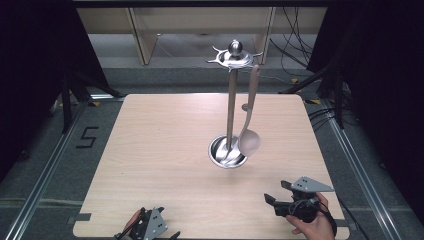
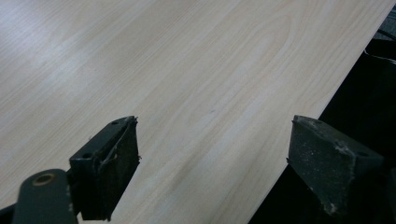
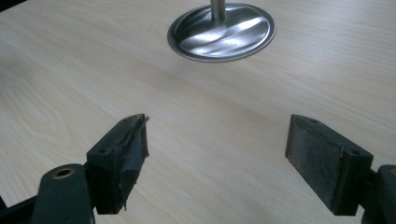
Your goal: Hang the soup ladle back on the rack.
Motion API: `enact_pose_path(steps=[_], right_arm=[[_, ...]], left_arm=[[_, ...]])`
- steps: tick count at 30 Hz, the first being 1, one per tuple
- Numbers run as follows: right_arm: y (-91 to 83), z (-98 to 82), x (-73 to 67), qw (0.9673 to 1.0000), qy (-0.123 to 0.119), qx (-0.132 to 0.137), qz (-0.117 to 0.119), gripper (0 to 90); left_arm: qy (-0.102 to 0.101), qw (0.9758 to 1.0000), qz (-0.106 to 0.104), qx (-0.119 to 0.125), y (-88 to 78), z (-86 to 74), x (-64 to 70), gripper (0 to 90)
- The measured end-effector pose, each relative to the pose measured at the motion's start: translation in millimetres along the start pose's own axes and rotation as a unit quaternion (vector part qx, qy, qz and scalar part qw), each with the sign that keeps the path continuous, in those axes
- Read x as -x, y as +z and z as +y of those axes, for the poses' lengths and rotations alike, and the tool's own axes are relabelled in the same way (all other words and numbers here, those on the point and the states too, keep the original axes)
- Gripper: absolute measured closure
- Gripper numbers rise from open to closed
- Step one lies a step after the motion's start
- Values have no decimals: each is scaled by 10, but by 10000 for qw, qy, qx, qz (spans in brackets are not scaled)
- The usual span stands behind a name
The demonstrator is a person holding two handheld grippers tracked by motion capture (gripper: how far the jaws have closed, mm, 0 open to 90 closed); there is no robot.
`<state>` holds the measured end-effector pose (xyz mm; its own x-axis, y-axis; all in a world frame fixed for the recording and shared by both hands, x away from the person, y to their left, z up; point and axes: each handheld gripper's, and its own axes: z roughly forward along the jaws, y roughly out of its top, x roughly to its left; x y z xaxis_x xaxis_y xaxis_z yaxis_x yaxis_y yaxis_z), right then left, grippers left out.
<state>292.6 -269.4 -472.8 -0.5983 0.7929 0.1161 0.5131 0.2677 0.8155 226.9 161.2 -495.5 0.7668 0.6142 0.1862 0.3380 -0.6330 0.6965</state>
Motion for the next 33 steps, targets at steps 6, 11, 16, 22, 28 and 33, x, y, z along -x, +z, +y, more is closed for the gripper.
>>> enact_pose_path(steps=[6, 11, 16, 22, 28, 33], right_arm=[[-44, -57, -10, 9999, -30, -97, -72, 214], [-77, -118, -52, 9997, 73, -221, -84, 209], [-101, -171, -43, 9992, -173, -316, -163, 203], [-115, -230, -68, 9989, -42, -442, -175, 180], [-102, -263, -78, 9983, -166, -517, -232, 169], [-80, -272, -81, 9985, -147, -515, -145, 169]], left_arm=[[14, 10000, 28, -2, -3, 2, 1, 156], [49, 10000, 71, -16, -5, 4, 1, 156], [51, 10000, 58, -11, -7, 5, 4, 156], [25, 10000, 1, -25, -1, 4, 10, 155], [31, 10000, 0, -28, 1, 3, 9, 156], [46, 10000, 26, -31, -1, 4, 8, 156]])
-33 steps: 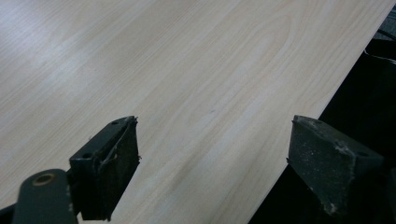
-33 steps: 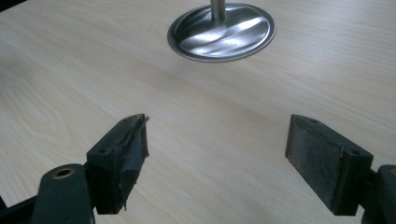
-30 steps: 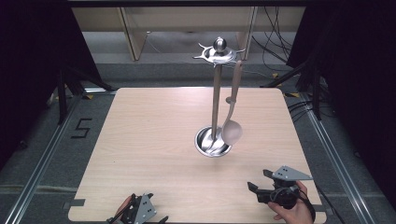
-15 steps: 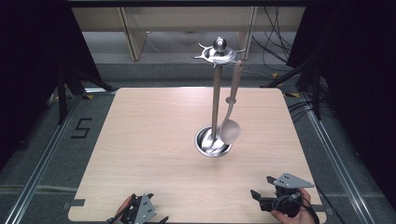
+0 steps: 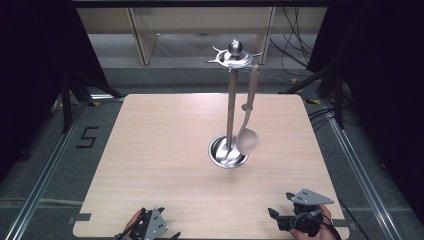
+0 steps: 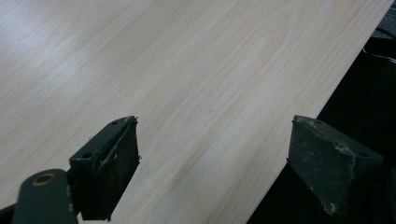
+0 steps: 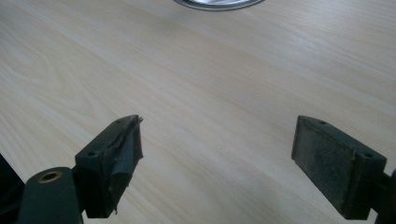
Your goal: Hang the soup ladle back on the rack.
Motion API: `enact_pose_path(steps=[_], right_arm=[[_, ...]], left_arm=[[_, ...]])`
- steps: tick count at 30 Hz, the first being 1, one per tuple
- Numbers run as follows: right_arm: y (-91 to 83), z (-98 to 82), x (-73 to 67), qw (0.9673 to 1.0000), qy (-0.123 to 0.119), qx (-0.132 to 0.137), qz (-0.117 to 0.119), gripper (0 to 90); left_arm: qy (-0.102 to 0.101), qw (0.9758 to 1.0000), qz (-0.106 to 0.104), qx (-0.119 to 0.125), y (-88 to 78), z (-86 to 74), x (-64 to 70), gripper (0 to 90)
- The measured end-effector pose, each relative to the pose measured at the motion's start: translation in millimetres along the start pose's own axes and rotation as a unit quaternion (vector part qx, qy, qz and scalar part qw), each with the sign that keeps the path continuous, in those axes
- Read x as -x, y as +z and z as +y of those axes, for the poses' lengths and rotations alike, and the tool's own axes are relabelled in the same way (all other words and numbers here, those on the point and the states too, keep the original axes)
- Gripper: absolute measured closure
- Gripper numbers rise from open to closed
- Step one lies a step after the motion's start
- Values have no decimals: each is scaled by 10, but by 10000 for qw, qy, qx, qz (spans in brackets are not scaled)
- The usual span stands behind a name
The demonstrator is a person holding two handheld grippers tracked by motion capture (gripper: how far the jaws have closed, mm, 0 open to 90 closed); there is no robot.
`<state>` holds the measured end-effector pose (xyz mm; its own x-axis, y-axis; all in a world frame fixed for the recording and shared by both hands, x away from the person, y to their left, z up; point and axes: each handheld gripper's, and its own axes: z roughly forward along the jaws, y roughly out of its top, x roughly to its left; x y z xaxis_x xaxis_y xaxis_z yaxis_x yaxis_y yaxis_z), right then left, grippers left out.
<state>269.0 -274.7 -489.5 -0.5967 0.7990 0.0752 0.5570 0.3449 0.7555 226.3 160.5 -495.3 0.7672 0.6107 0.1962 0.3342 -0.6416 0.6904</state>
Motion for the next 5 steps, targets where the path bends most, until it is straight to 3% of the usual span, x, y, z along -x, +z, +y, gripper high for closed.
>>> enact_pose_path(steps=[5], right_arm=[[-3, -6, 17, 10000, 47, -49, -40, 171]], left_arm=[[4, 10000, -1, -3, 0, 1, 0, 156]])
